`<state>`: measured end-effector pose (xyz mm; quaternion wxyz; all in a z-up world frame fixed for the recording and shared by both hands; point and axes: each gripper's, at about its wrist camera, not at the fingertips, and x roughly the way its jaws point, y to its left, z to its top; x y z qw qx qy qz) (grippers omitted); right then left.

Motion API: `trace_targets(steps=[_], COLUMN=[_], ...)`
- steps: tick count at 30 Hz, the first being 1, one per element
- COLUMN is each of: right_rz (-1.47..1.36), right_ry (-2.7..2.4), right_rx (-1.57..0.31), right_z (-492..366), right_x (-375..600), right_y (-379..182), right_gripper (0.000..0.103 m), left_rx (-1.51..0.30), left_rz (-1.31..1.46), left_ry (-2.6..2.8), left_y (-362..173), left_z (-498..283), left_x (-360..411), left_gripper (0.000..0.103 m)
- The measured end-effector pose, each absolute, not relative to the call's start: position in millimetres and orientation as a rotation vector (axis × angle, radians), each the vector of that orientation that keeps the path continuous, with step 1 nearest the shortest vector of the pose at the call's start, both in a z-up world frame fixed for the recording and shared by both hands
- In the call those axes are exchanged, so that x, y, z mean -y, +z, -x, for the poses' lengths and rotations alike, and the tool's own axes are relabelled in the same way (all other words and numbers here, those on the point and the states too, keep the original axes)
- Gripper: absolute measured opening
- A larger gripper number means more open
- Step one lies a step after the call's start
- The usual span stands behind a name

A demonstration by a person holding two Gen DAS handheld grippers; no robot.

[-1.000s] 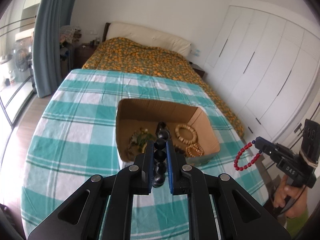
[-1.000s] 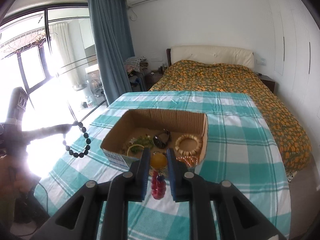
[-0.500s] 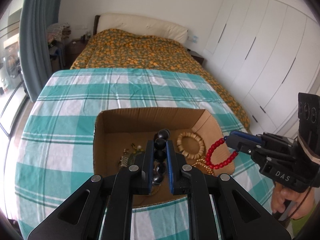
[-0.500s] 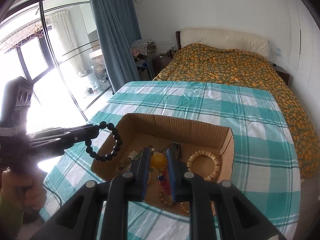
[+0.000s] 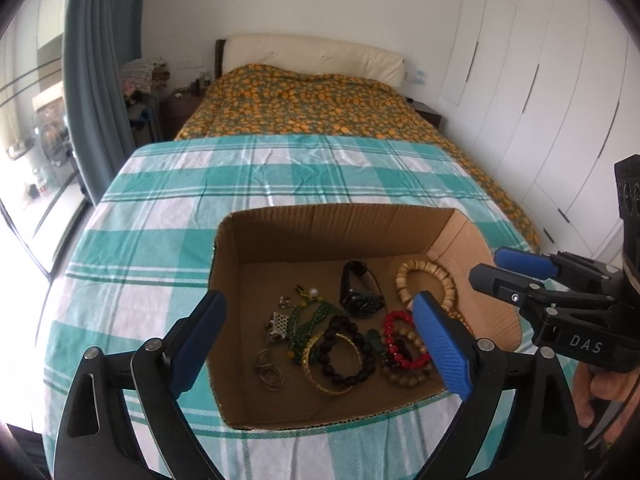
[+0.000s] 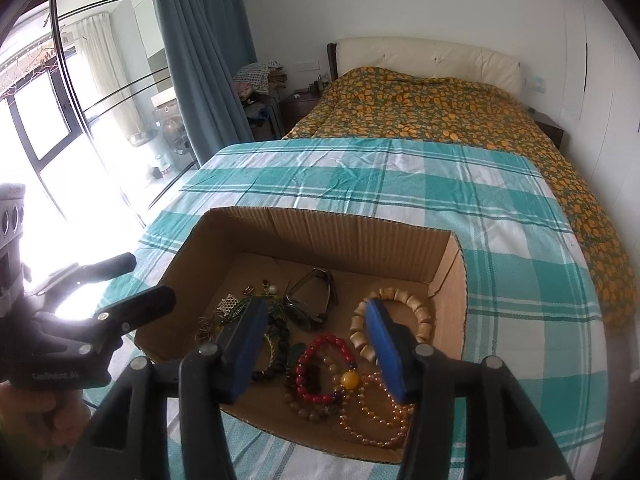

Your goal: Organize jewelry

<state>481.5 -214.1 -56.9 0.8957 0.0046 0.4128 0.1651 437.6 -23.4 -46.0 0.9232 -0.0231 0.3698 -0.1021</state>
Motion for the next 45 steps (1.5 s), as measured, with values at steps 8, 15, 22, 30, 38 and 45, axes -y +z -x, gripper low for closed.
trace_targets(steps=[8, 15, 22, 30, 38, 45], right_rz=[-0.008, 0.01, 0.036, 0.052, 0.053, 0.056], right_ry=[0.281, 0.224, 0.207, 0.242, 0.259, 0.258], right_rx=[-0.814, -0.808, -0.774, -0.741, -0.727, -0.718], right_z=[-440, -398, -359, -328, -313, -309], right_x=[221, 220, 213, 205, 203, 203], right_y=[-35, -19, 8, 37, 50, 53], right_gripper=[0.064, 0.08, 0.08, 0.08, 0.08, 0.08], left_rx=[-0.612, -0.665, -0.696, -0.67, -0.677, -0.674], left_rz=[-0.095, -0.111, -0.089, -0.052, -0.02, -0.019], left_ry=[-0.036, -0.014, 0.008, 0.021, 0.02, 0.055], left_y=[-11, 0, 9, 28, 37, 37], left_z=[-395, -365, -338, -312, -303, -299], left_x=[40, 42, 33, 25, 24, 22], left_gripper=[0.103, 0.103, 0.103, 0.103, 0.103, 0.103])
